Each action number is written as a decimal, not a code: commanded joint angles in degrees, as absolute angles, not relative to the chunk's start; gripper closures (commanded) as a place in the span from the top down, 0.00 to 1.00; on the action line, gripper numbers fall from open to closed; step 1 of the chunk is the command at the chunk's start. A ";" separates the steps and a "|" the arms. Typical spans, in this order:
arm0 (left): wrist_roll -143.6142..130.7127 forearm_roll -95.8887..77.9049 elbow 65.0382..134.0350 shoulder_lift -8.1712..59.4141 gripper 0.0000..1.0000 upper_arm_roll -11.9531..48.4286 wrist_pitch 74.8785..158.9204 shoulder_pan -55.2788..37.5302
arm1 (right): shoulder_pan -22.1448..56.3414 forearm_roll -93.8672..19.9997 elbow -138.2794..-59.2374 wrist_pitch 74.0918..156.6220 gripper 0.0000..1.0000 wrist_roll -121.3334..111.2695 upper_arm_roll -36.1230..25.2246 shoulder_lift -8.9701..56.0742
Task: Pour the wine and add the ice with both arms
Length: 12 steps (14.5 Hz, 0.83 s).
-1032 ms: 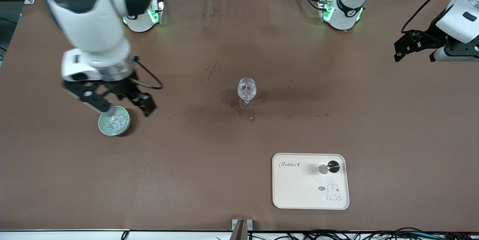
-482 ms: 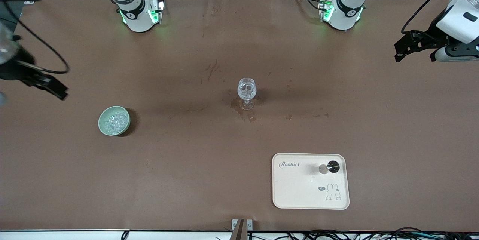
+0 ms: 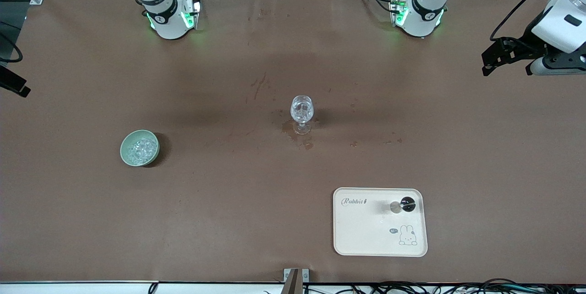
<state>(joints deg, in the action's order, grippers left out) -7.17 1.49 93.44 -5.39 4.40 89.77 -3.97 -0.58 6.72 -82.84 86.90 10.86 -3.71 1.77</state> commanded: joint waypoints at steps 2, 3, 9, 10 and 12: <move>-6.94 2.81 91.94 -5.80 1.00 4.13 89.39 -3.78 | -2.18 5.54 -88.34 91.06 1.00 8.54 -3.34 -2.73; -6.86 2.81 91.85 -5.80 1.00 4.13 89.21 -3.52 | -3.85 5.36 -87.98 90.97 1.00 6.87 -2.64 -2.72; -6.86 2.81 91.85 -5.36 1.00 4.13 88.86 -3.60 | -6.15 3.43 -82.10 89.39 1.00 5.01 -1.32 0.52; -6.86 2.81 91.85 -5.36 1.00 4.13 88.77 -3.60 | -5.98 3.43 -82.00 89.38 1.00 5.01 -1.32 0.53; -6.86 2.81 91.85 -5.36 1.00 4.13 88.42 -3.60 | -5.80 3.43 -82.00 89.47 1.00 5.10 -1.32 0.61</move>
